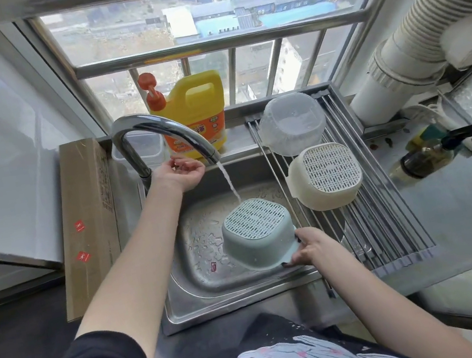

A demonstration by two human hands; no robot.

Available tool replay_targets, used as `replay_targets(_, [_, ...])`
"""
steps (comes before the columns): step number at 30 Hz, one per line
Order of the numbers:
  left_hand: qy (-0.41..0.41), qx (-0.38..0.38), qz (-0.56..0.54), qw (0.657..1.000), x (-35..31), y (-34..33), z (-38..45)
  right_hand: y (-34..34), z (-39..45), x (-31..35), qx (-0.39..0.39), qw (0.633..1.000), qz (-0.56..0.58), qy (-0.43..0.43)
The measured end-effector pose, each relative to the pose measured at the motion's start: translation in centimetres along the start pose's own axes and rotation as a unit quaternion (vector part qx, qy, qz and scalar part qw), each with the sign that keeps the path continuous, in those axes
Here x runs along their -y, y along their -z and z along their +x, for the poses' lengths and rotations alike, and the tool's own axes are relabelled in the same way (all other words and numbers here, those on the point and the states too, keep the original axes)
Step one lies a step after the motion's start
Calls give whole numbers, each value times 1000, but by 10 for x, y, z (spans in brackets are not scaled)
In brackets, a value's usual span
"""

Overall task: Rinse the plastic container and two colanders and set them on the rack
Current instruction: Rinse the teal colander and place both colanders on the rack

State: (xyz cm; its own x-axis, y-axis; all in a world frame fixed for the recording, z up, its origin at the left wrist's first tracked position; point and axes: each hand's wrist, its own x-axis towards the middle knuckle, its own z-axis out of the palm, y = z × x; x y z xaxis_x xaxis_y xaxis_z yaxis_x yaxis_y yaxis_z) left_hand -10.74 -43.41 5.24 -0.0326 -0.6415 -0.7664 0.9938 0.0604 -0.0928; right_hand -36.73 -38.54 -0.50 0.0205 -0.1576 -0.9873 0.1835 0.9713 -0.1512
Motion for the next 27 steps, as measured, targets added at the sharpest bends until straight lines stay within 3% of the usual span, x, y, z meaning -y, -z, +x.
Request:
replay_targets(4, [-18,36,71,997,6,13,-5,0,-9,0,26,1000,9,-3])
replay_targets(7, [-49,29,255,965,2,33,-14,-3,-14,-2,28,1000,4,-3])
replay_targets(9, [-63,-34,440,895,-1,50,-18,-6,-18,-3,34,999,0,-4])
replay_targets(12, [-34,-121,644,754,-1,77,-18,-10,-24,-2,54,998,-2,22])
replay_targets(14, [30,-134,676,724,4,88,-23,-14,-26,0,61,997,-13,51])
replay_targets(18, [104,-84,665,735,24,90,-37,-23,-36,2,76,992,-42,89])
replay_targets(24, [87,-74,608,786,37,83,-50,-23,-58,5,120,968,-34,219])
replay_targets(27, [59,-62,613,786,41,82,-59,-15,-53,4,124,946,-85,286])
